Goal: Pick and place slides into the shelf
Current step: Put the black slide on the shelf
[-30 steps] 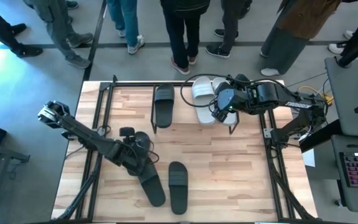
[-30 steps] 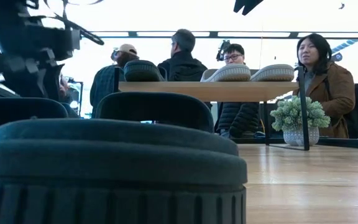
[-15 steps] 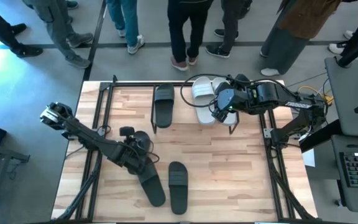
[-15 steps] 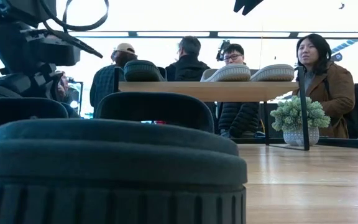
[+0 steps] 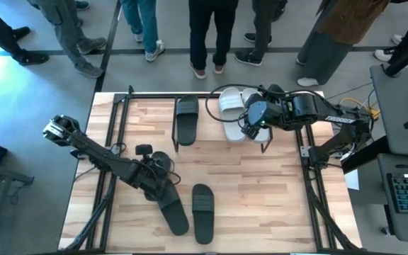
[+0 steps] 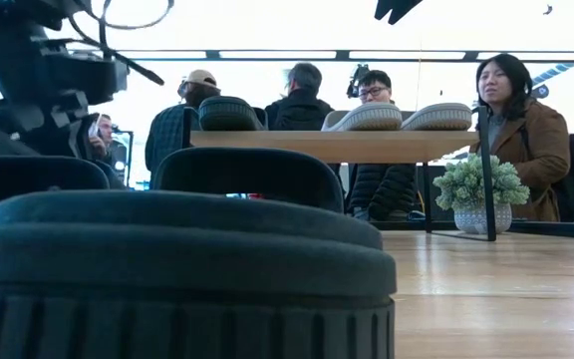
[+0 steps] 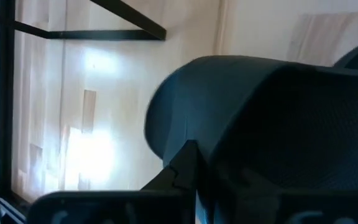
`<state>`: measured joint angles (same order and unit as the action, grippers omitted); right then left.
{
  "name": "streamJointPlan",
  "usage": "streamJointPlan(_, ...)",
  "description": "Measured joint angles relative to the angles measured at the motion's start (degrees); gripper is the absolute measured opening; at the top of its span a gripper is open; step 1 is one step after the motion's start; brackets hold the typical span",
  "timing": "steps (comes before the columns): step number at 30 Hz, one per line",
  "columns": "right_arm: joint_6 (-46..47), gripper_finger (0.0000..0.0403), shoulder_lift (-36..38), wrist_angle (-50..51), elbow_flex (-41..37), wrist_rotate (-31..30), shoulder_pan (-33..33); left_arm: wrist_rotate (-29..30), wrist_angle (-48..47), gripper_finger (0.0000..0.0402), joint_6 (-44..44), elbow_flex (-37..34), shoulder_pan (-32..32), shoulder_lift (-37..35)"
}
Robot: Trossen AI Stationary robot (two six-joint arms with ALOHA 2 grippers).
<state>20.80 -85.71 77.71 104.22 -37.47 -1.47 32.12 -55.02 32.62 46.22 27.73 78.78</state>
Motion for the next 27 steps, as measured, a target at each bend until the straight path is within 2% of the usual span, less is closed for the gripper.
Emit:
streamJointPlan(7, -0.04, 0.0258, 0.0, 0.0, 0.0, 0.04, 0.01, -0.72, -5.04, 0.0001, -1.33, 4.81, 0.04, -6.44)
streamJointPlan(12, -0.89, 0.0258, 0.0, 0.0, 0.0, 0.13, 0.01, -4.81, -6.03, 0.0001, -7.43, 12.96, 0.26, -12.67)
streamJointPlan(19, -1.31, 0.0258, 0.0, 0.0, 0.0, 0.04, 0.01, -11.04, -6.6, 0.0, -7.99, 23.25, 0.12, -17.06)
streamJointPlan(21, -1.31, 0.0258, 0.0, -0.02, 0.0, -0.04, 0.01, -9.67, -2.88, 0.0, -9.13, 25.59, -0.13, -17.47)
streamJointPlan(27, -1.31, 0.0258, 0.0, -0.18, 0.0, -0.16, 0.01, 5.72, 8.55, 0.0, -20.34, 30.84, -4.76, -15.56)
